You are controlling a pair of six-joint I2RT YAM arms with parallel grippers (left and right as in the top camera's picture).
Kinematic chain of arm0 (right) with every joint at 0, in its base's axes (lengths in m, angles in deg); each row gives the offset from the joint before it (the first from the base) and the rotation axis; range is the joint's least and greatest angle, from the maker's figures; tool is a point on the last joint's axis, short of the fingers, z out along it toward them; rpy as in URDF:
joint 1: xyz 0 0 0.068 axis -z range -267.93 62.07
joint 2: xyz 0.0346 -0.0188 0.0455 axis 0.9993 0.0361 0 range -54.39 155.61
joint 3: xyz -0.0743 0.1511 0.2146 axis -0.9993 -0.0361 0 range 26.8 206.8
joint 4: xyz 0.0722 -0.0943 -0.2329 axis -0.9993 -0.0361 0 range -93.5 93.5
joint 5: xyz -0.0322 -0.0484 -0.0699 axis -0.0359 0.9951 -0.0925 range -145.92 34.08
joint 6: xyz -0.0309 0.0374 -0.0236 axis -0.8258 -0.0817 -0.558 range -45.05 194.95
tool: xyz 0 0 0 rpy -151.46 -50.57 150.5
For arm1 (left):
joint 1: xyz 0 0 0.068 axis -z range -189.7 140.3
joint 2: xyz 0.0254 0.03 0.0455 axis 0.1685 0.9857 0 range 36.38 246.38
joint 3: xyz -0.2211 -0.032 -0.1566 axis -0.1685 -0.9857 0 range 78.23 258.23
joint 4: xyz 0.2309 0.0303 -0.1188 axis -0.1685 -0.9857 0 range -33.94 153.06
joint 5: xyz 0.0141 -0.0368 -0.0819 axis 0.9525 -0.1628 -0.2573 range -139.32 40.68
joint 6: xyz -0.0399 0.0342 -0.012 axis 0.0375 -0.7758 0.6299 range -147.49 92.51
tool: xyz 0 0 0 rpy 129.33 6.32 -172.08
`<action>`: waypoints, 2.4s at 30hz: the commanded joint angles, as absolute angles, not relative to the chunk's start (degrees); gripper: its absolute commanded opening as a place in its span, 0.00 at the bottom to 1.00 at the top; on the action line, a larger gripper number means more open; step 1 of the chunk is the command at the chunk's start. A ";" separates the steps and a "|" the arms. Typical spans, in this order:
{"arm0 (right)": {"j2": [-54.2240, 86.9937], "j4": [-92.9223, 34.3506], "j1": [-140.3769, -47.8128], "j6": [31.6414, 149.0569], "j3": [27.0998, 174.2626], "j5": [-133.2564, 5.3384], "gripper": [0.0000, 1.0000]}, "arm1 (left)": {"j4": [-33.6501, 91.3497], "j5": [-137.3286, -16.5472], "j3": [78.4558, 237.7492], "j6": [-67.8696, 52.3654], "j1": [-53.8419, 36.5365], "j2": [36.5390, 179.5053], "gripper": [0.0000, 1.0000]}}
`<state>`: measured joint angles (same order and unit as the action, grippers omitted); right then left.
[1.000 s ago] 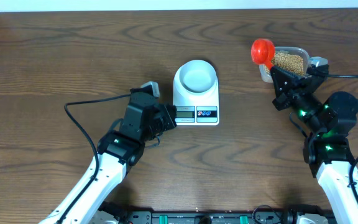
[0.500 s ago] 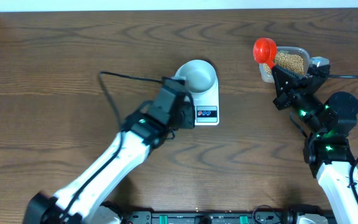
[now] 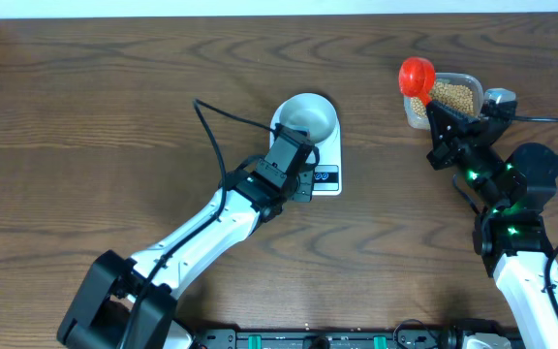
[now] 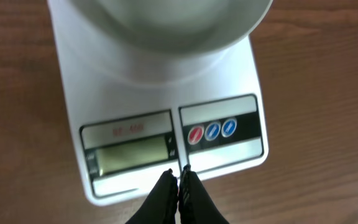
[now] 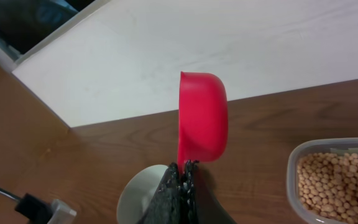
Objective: Scoop item into bowl and weigh 50g on scale
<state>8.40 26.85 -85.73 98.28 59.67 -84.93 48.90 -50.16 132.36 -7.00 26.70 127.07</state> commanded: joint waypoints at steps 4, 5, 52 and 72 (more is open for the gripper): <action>8.20 26.83 -85.78 97.15 60.89 -83.23 0.01 | 52.49 -48.66 133.01 -9.99 26.77 131.31 0.07; 8.20 26.83 -85.78 97.15 60.89 -83.23 0.01 | 52.75 -48.81 133.01 -10.89 26.77 131.66 0.07; 8.64 26.83 -85.80 97.15 60.89 -82.79 0.01 | 60.60 -53.20 132.95 -26.87 28.08 141.43 0.07; 8.64 26.92 -85.80 97.15 60.89 -82.35 0.01 | 60.49 -53.20 132.95 -27.50 26.85 141.93 0.07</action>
